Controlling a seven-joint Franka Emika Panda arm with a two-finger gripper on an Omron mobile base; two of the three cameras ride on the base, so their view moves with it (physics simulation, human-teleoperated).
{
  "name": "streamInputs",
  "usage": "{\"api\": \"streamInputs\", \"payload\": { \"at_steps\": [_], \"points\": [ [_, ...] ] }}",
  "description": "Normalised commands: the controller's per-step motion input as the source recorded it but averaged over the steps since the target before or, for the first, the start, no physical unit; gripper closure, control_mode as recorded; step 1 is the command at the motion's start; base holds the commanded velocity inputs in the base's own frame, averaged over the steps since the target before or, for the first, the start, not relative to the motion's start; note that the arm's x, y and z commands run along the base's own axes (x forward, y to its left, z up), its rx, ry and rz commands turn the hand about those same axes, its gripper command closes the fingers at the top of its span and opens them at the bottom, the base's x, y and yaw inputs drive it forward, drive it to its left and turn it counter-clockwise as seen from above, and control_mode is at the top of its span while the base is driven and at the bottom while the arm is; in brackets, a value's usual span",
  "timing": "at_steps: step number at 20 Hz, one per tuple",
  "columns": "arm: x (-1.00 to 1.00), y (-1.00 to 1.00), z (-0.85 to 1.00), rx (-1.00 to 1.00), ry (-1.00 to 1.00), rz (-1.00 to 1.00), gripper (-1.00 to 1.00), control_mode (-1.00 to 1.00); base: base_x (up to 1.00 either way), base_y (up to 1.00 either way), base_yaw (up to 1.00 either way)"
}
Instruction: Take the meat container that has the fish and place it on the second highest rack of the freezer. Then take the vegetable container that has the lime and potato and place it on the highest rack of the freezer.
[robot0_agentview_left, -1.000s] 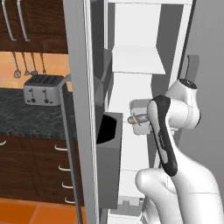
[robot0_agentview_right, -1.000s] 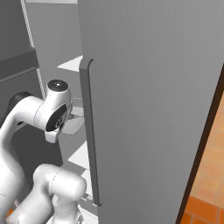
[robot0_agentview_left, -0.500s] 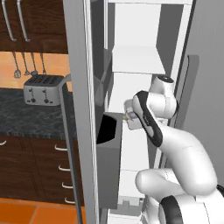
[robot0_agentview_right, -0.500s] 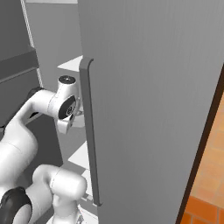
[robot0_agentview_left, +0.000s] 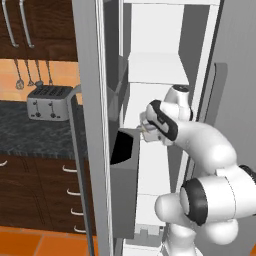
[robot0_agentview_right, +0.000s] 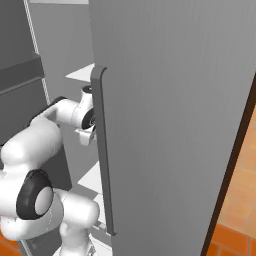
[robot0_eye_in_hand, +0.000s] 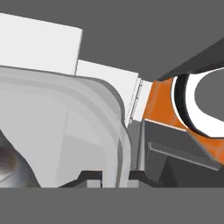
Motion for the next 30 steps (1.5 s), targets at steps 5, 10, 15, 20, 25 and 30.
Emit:
{"api": "streamInputs", "payload": {
  "at_steps": [5, 10, 15, 20, 25, 30],
  "points": [
    [0.7, 0.0, -0.34, -0.02, 0.0, 0.0, 1.0, -1.0, 0.0, 0.0, 0.0],
    [0.58, -0.14, -0.33, -0.02, 0.0, -0.01, 1.0, -1.0, 0.0, 0.0, 0.0],
    [0.49, -0.16, -0.34, 0.0, 0.0, -0.04, 1.0, -1.0, 0.0, 0.0, 0.0],
    [0.4, 0.0, -0.21, 0.0, 0.0, -0.11, -1.0, -1.0, 0.0, 0.0, 0.0],
    [-0.39, 0.0, -0.2, 0.0, -0.12, 0.0, -1.0, -1.0, 0.0, 0.0, 0.0],
    [-0.8, 0.03, -0.01, 0.0, -0.39, 0.0, -1.0, -1.0, 0.0, 0.0, 0.0]
  ]
}}
